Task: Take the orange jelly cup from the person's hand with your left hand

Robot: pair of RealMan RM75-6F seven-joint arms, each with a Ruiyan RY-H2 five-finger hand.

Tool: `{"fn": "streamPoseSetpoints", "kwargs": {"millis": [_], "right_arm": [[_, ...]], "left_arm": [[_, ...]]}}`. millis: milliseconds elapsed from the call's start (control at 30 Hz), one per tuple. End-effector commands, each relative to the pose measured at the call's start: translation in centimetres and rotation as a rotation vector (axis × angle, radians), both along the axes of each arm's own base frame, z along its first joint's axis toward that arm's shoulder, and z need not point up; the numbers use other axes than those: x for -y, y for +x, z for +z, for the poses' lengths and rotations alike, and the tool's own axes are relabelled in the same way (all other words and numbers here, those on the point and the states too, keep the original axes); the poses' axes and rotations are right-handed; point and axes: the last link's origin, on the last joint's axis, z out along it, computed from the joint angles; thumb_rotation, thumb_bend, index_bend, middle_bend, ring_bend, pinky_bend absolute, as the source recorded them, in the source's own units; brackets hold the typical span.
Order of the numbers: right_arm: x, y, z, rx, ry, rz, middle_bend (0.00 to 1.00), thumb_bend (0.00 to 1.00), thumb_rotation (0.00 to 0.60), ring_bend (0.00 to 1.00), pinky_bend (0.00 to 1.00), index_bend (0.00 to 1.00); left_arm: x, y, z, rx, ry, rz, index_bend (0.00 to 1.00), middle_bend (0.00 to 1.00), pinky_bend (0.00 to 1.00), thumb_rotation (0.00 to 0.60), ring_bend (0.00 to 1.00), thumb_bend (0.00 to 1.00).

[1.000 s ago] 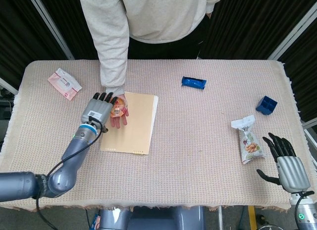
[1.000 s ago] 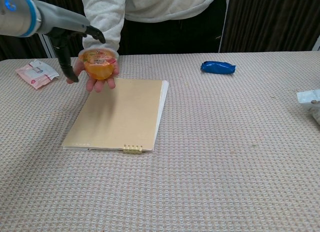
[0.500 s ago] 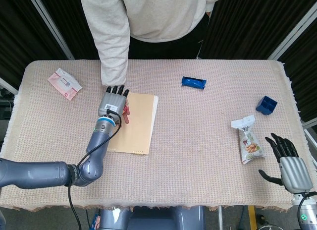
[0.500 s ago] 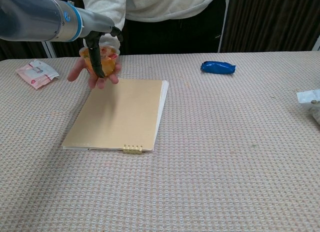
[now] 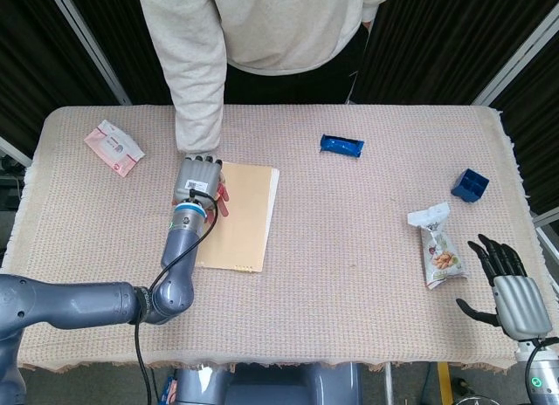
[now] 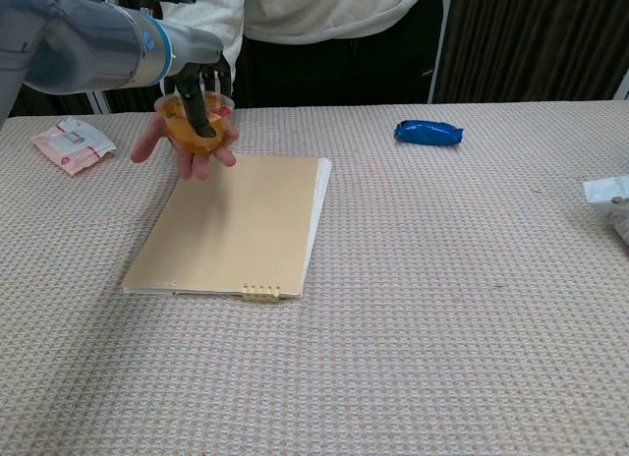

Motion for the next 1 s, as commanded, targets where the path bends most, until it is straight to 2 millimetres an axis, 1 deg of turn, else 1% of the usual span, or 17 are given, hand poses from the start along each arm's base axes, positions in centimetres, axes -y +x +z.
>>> {"fn": "streamPoseSetpoints", "kwargs": {"millis": [33,67,167,300,433,500,600,733,767,867,1000], "right_arm": [[0.0,0.0,0.0,0.001,0.0,-0.001,0.0,0.12,0.6,0.0,0.0,0.09],[0.0,0.0,0.0,0.001,0.0,-0.002,0.0,0.12,0.6,0.0,0.0,0.09],[0.0,0.0,0.0,0.0,0.0,-0.002,0.0,0.12,0.6,0.0,0.0,0.09],[0.0,0.0,0.0,-0.001,-0.002,-0.002,0.0,0.12,0.6,0.0,0.0,0.09],[0.0,0.0,0.0,-0.004,-0.002,-0.003,0.0,0.12,0.6,0.0,0.0,0.09],[0.1,0.0,0.0,-0.005,-0.004,-0.003,0.0,0.12,0.6,0.0,0.0,0.09],[0.1,0.0,0.0,-0.009,-0.003,-0.002,0.0,0.12,0.6,0.0,0.0,0.09],[0.1,0.0,0.0,-0.011,-0.006,-0.002,0.0,0.12,0.6,0.0,0.0,0.09],[0.0,0.0,0.0,-0.012,-0.007,-0.002,0.0,0.12,0.6,0.0,0.0,0.09],[0.0,0.1,-0.1,-0.018,-0.006,-0.001,0.0,0.12,0.6,0.0,0.0,0.09],[0.0,0.1,-0.1,-0.02,-0.01,-0.003,0.0,0.12,0.6,0.0,0.0,0.09]], "left_arm": [[0.1,0.2,-0.1,0.015,0.023,-0.022,0.74,0.5,0.55,0.6,0.48,0.59],[0.1,0.1,-0.1,0.01,0.029,-0.035,0.76,0.52,0.57,0.6,0.49,0.6],[0.3,-0.1,-0.1,0.018,0.043,-0.059,0.8,0.55,0.58,0.6,0.52,0.63],[0.6,-0.2,0.2,0.037,0.059,-0.089,0.8,0.56,0.59,0.6,0.52,0.64],[1.2,-0.1,1.1,0.059,0.072,-0.124,0.8,0.56,0.59,0.6,0.53,0.64],[1.8,0.0,2.1,0.09,0.076,-0.139,0.8,0.56,0.59,0.6,0.53,0.64],[3.2,-0.2,3.6,0.107,0.069,-0.18,0.8,0.56,0.59,0.6,0.53,0.64],[5.6,-1.2,5.4,0.126,0.047,-0.22,0.81,0.56,0.59,0.6,0.53,0.64],[6.9,-1.9,6.3,0.136,0.037,-0.232,0.81,0.56,0.59,0.6,0.53,0.64],[9.2,-3.7,7.9,0.148,0.014,-0.248,0.81,0.56,0.59,0.6,0.53,0.64],[11.7,-6.6,8.9,0.141,-0.014,-0.257,0.81,0.56,0.58,0.6,0.53,0.64]]}}
